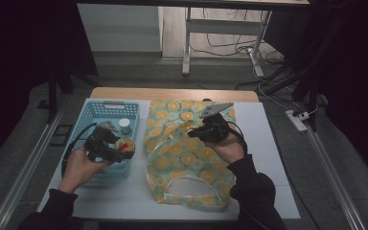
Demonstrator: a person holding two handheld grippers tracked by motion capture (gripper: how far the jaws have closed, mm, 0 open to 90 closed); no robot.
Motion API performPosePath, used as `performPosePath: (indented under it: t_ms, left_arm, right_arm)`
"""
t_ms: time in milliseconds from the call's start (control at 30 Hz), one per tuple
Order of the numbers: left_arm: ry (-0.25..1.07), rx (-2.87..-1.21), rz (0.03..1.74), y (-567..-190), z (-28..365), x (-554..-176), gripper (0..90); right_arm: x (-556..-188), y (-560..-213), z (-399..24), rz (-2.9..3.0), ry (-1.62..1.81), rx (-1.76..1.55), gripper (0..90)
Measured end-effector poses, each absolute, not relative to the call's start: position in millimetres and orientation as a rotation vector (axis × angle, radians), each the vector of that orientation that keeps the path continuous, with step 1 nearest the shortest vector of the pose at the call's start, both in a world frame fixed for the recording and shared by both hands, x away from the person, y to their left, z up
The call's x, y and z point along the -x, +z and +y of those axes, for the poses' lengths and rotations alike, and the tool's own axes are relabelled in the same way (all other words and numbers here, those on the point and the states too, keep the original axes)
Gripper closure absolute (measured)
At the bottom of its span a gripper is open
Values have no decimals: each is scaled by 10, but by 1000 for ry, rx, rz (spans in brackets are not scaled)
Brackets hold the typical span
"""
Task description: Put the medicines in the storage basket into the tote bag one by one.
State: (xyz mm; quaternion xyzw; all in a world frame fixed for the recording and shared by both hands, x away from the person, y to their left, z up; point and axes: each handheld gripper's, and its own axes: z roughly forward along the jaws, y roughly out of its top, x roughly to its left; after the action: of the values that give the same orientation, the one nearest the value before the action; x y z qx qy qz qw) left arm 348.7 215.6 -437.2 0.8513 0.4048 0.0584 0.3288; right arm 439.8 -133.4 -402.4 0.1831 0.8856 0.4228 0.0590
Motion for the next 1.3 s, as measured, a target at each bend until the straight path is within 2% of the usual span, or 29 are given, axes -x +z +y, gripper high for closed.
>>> performPosePath:
  t_ms: [667, 1300]
  left_arm:
    - [105, -2263, 894, -4360, 1653, -3311, 206]
    - [49, -2312, 781, -4477, 1127, -3388, 206]
  right_arm:
    - [-4407, -4036, -1335, 2682, 1277, -559, 899]
    - [-4426, -4050, -1349, 2678, 1282, -565, 899]
